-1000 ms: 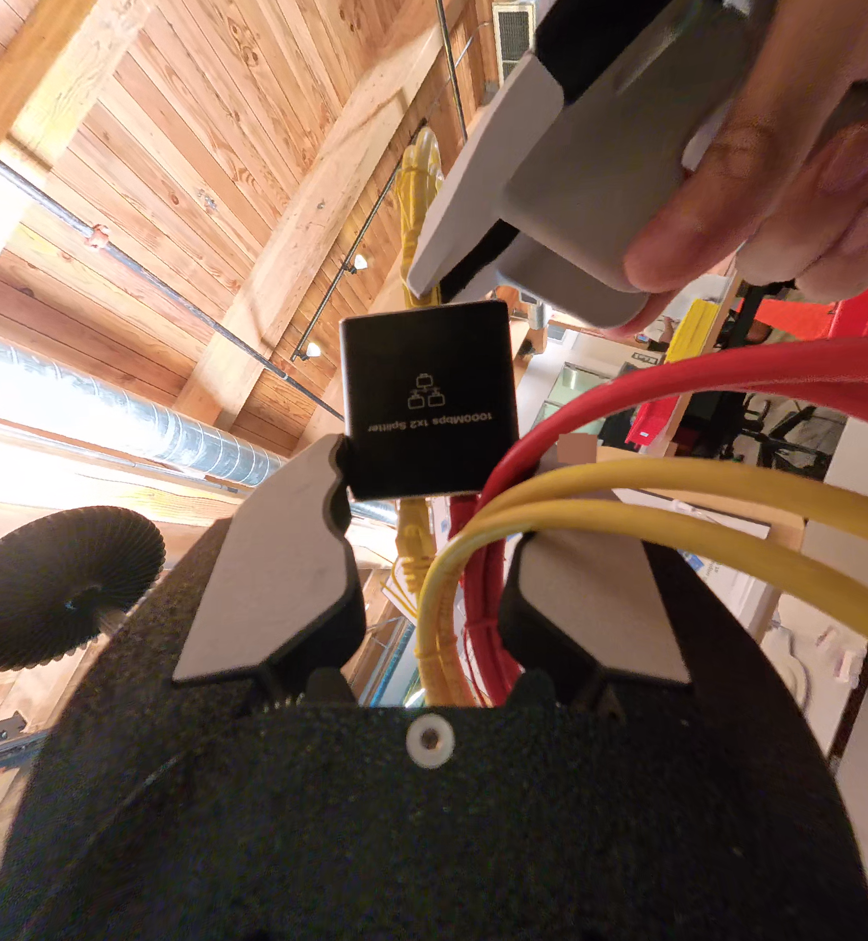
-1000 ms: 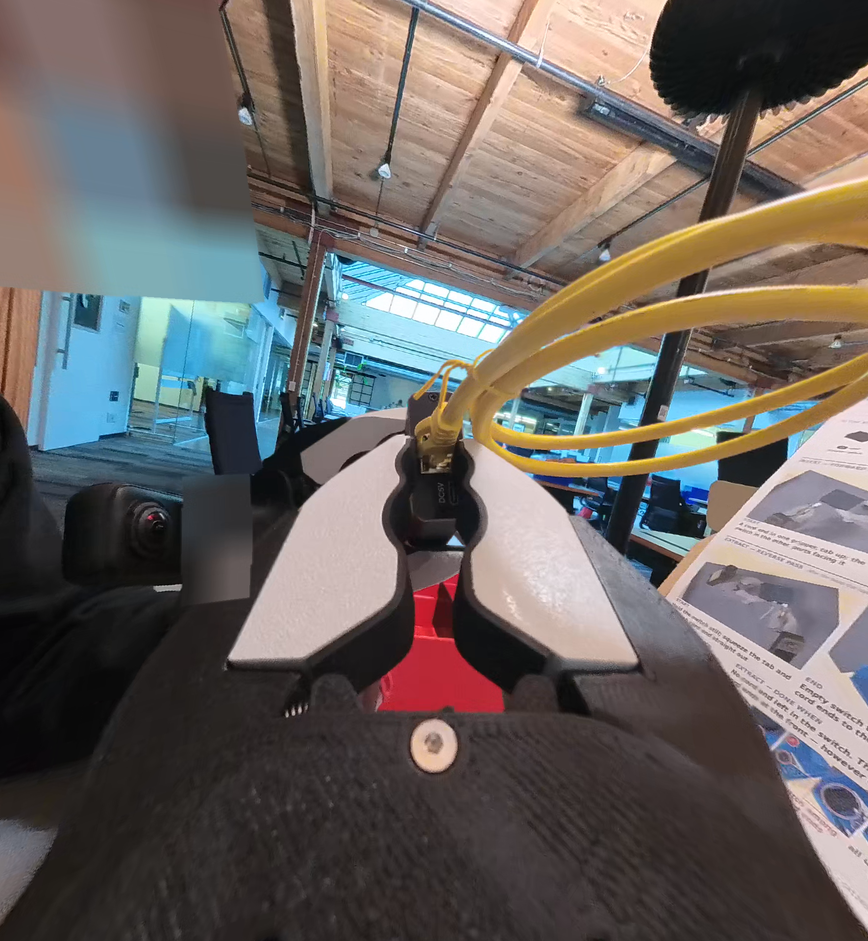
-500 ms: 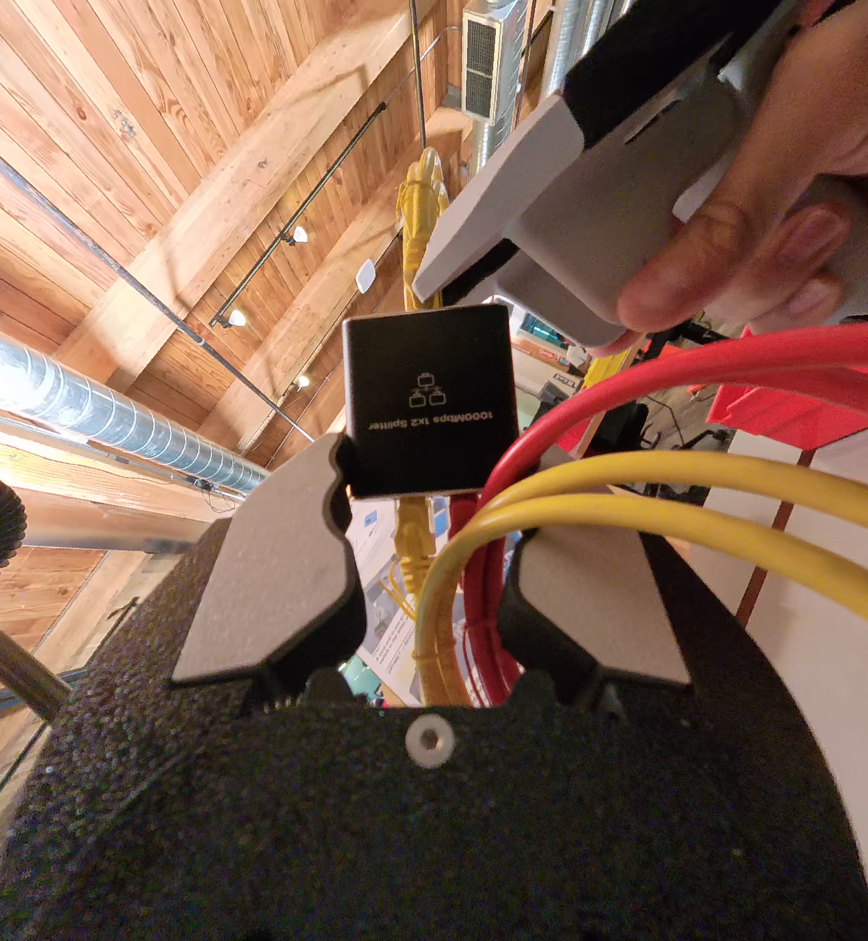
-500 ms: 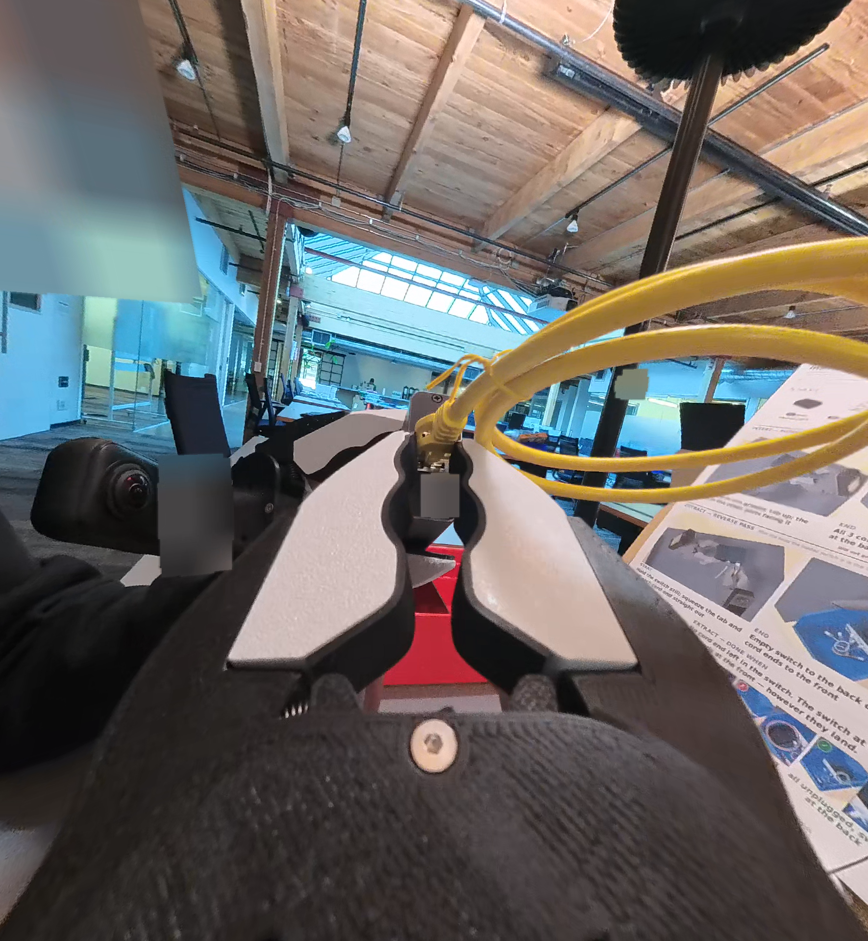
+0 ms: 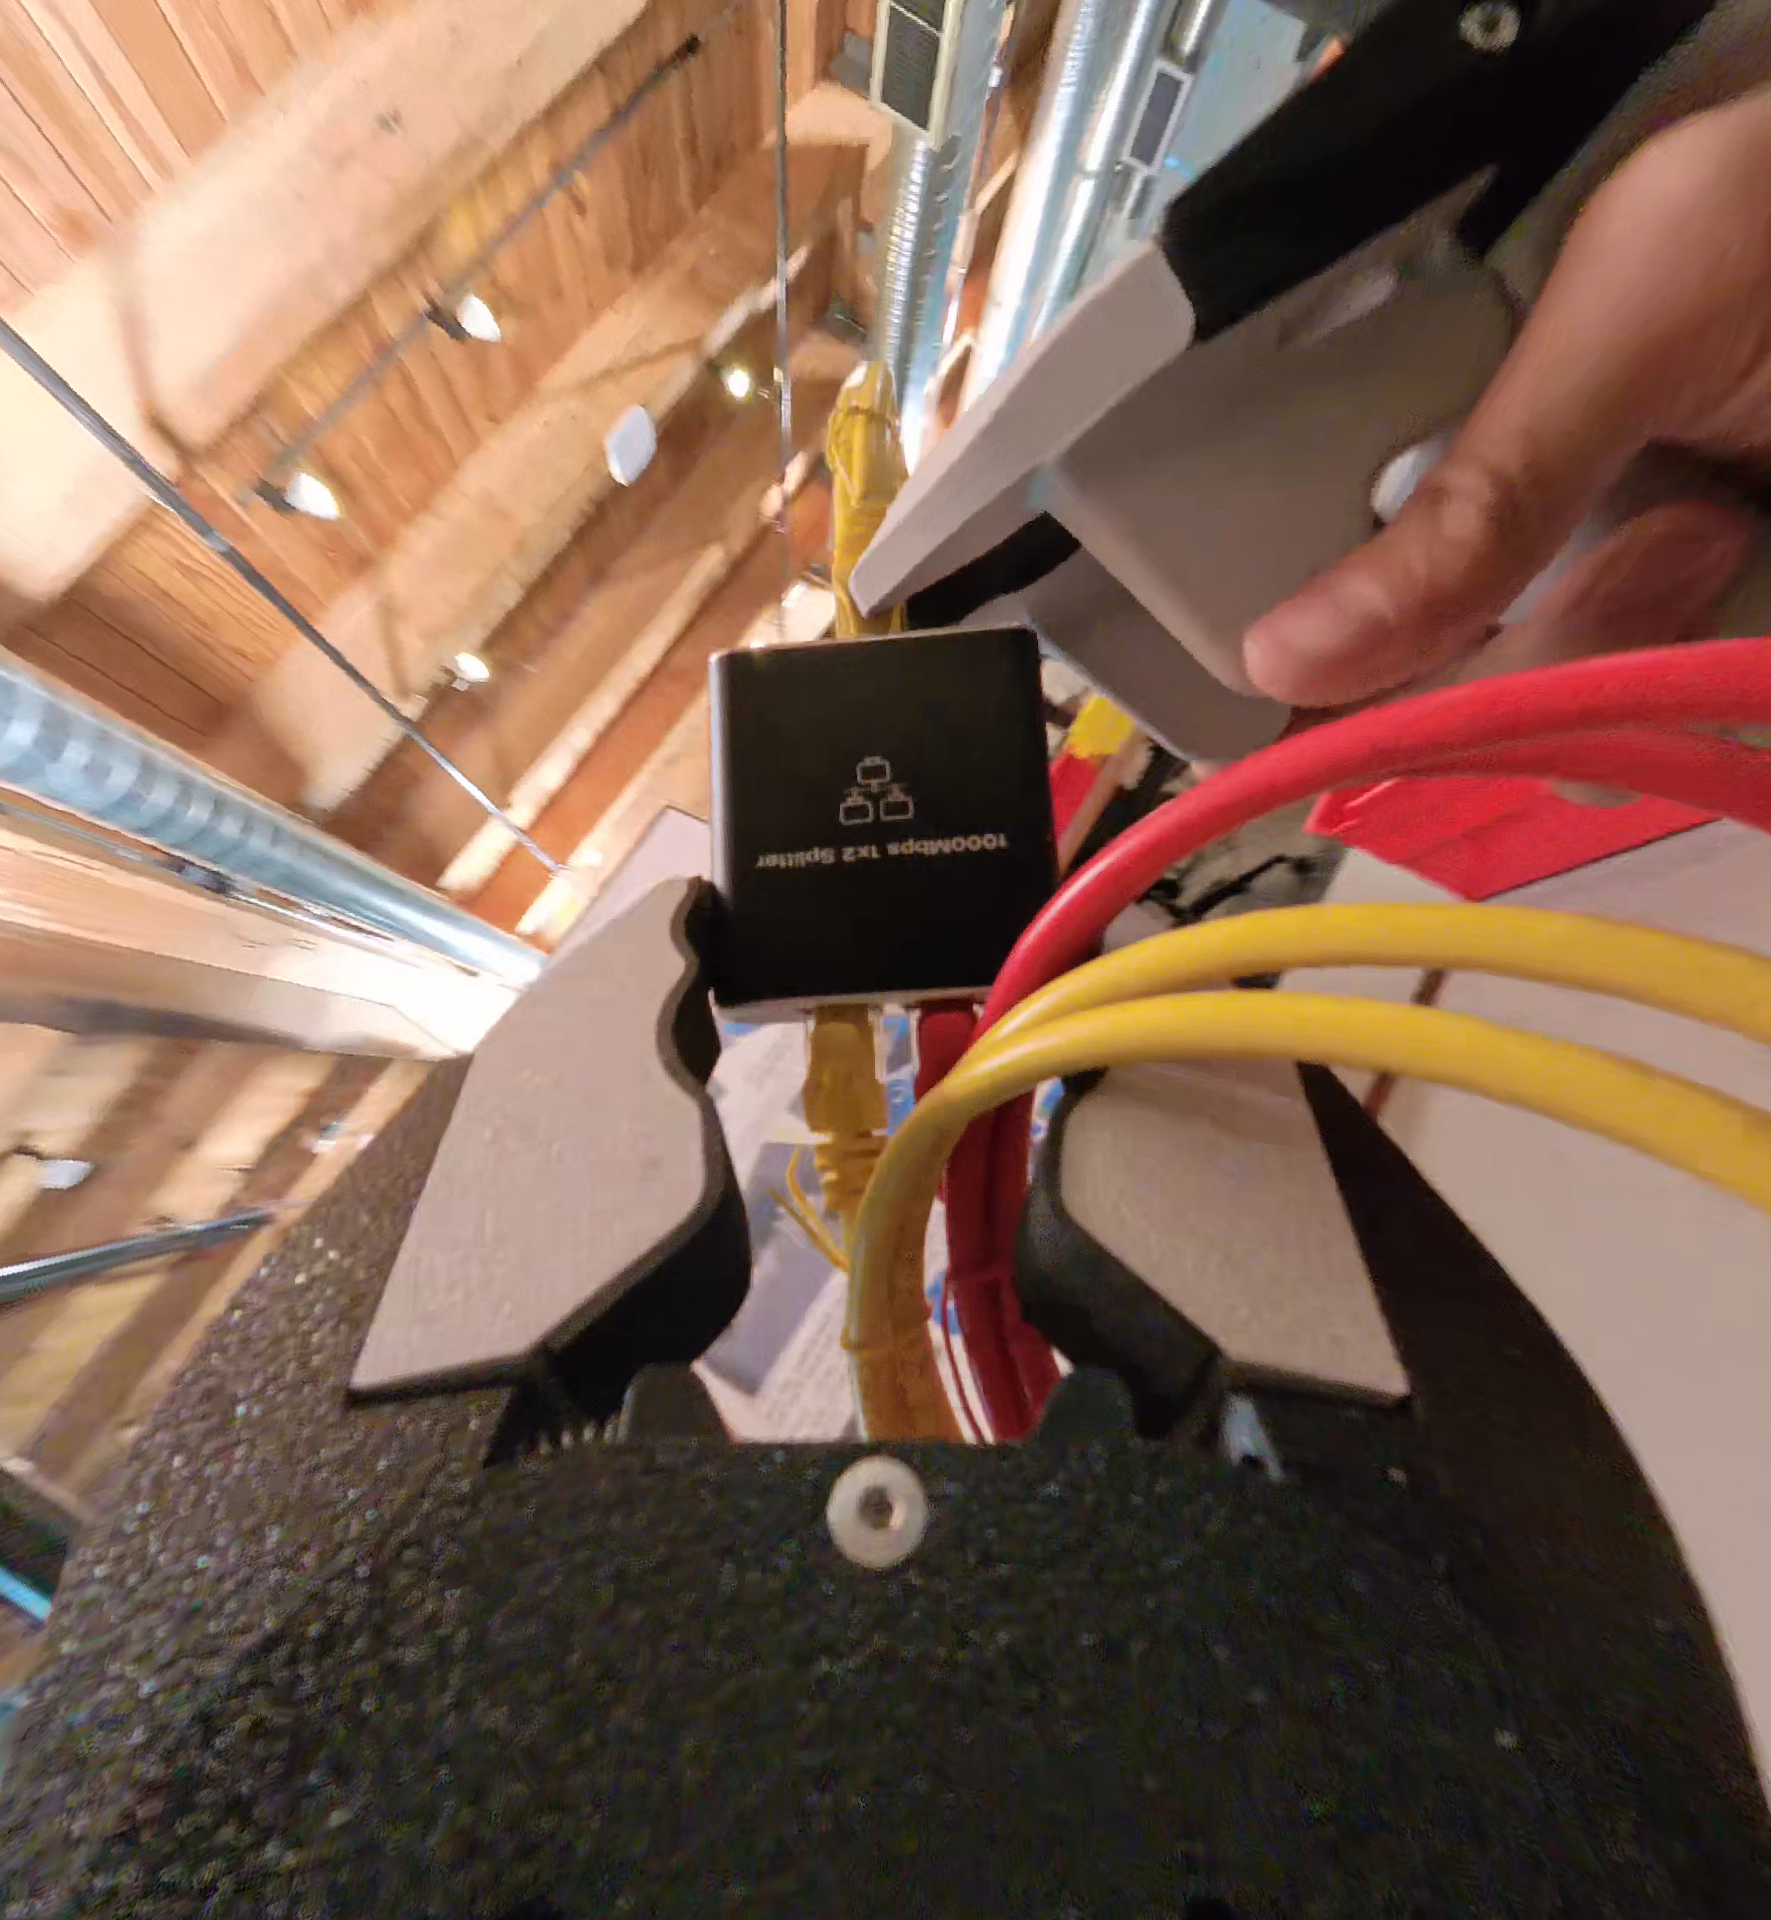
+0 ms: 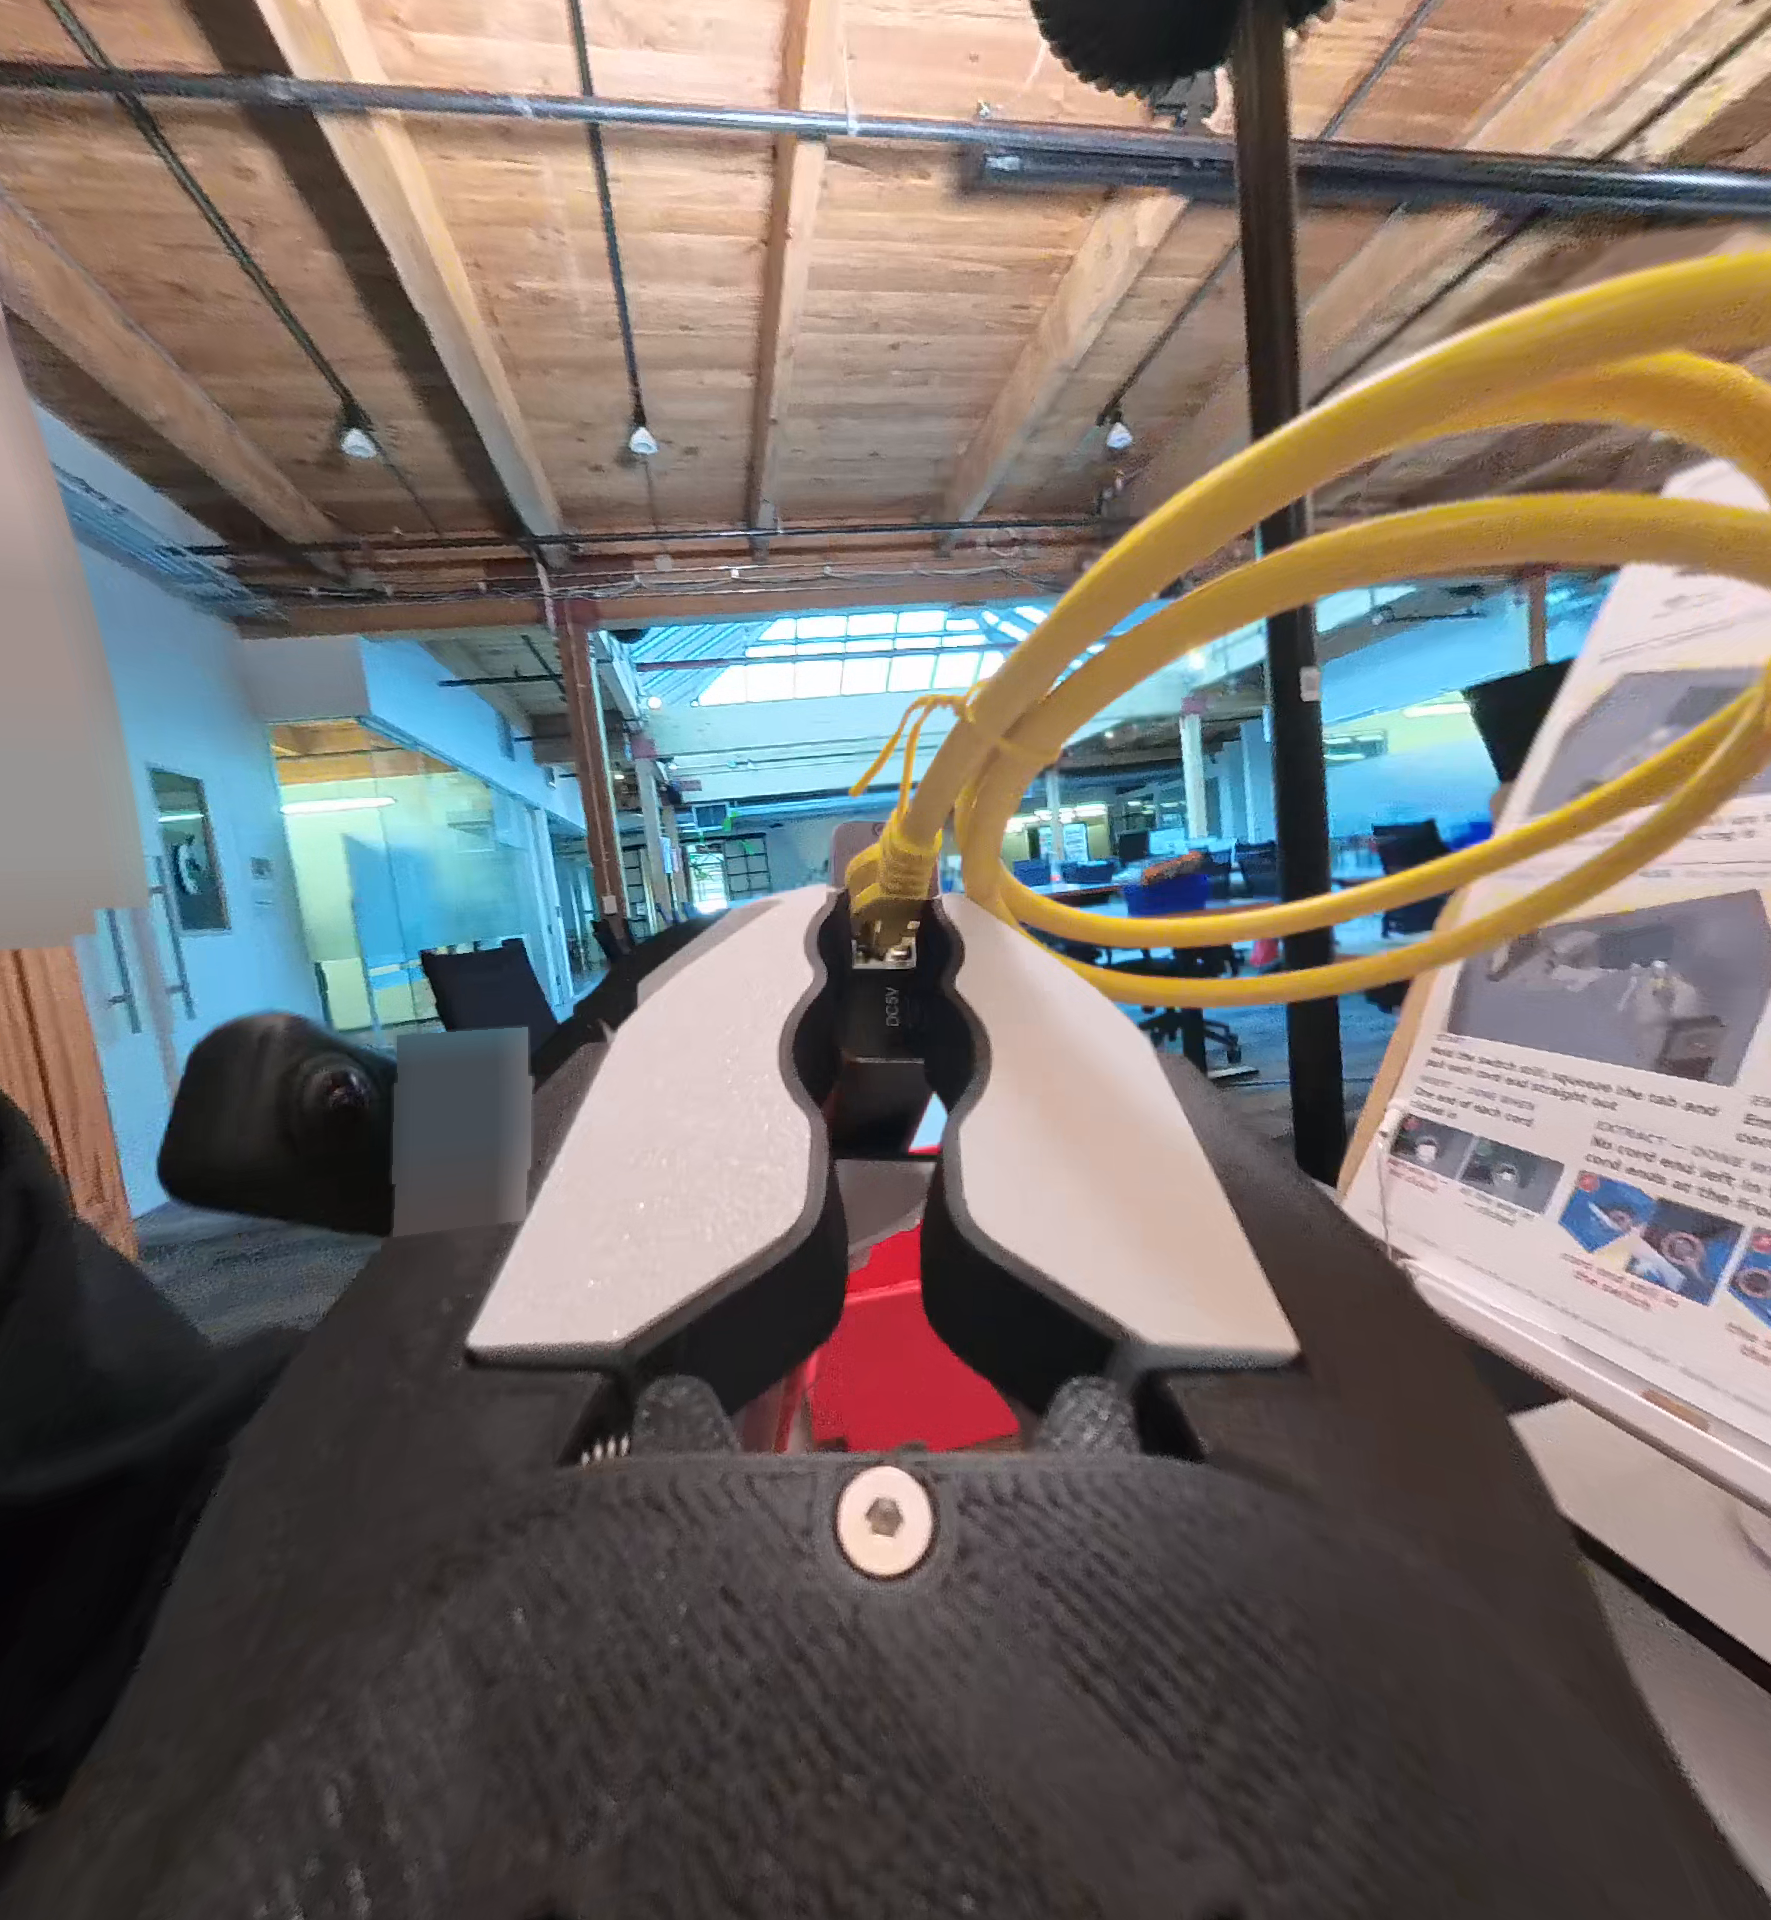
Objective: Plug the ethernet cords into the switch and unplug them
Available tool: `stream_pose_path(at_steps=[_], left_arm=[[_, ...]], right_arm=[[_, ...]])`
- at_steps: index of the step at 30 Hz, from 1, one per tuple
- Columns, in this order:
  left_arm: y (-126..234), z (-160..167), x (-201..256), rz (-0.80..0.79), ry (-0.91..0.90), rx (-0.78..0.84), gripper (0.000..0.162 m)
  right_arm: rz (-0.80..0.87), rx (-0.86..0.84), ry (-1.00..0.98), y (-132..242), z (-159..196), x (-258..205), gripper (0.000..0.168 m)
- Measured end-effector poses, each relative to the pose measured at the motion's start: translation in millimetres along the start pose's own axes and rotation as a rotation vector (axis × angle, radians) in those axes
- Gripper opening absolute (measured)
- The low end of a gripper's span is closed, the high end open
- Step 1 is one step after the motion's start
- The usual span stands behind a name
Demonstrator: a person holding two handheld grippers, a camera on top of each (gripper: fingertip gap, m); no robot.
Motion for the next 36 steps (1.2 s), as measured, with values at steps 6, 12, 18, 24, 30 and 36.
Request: stream_pose_path(at_steps=[6, 12, 18, 24, 30, 36], left_arm=[[-2, 5, 6, 0.004, -0.095, -0.071, 0.064], [-11, 12, 15, 0.184, 0.280, -0.013, 0.063], [-18, 34, 32, 0.358, 0.371, -0.096, 0.063], [-20, 54, 67, 0.528, 0.467, -0.133, 0.063], [-14, 49, 78, 0.531, 0.478, -0.111, 0.062], [9, 40, 83, 0.542, 0.497, -0.107, 0.063]], right_arm=[[0.032, -0.012, -0.035, 2, 4, 9, 0.015], [0.091, -0.001, -0.071, 10, 5, 24, 0.017], [0.170, -0.027, -0.189, 17, 24, 57, 0.016], [0.222, 0.089, -0.509, 42, 69, 91, 0.016], [0.241, 0.162, -0.585, 52, 81, 84, 0.015], [0.218, 0.153, -0.581, 57, 96, 66, 0.015]])
Point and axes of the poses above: each gripper's, where its closed fingertips meet, y back along the fingers, z out of its underside, x = y × z across the jaws, the point moved 9 cm from there along y, back along the fingers, and after that the axes turned 15 degrees about -y, right-handed, at the moved point
